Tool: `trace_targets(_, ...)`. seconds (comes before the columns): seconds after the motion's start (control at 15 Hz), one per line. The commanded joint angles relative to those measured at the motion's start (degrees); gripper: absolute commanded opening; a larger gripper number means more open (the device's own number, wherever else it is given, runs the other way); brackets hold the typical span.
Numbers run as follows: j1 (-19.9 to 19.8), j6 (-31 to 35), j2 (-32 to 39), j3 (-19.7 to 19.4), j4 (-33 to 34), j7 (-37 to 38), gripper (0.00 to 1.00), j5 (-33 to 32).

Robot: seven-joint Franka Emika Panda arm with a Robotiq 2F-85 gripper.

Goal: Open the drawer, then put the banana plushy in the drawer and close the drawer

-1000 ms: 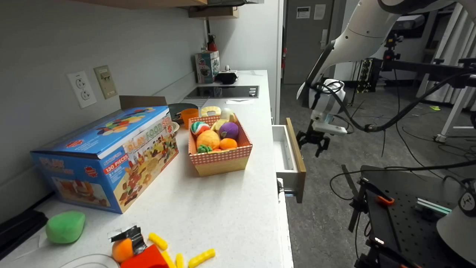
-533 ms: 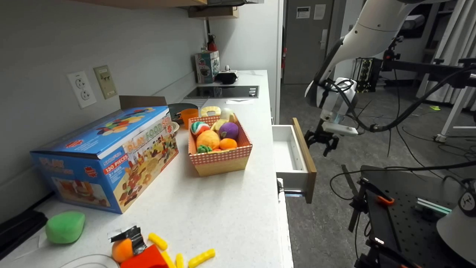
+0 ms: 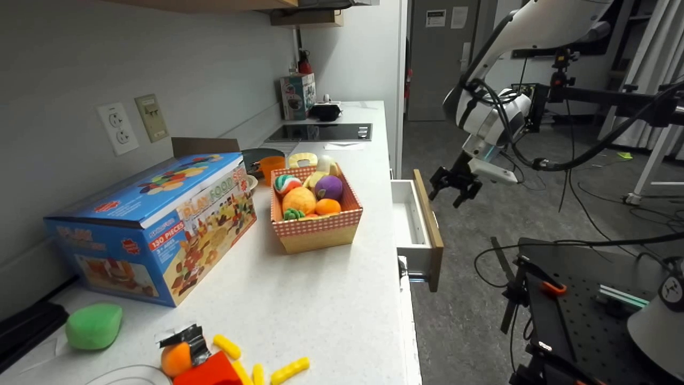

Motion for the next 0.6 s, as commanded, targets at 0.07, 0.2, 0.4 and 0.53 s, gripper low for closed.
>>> trace_targets(0.07, 6.75, -0.98, -5.57, -4.5, -3.42, -2.11, 1.0, 1.38)
trace_targets(0.2, 9.74, -1.12, -5.2, -6.21, -2.62, -0.87, 1.0, -0.03)
trace_targets(0.4, 12.85, -2.07, -2.15, -8.25, 0.17, 2.57, 1.0, -4.02)
trace_targets(0.53, 14.55, -3.78, 0.05, -10.34, 1.98, 4.98, 1.0, -6.79)
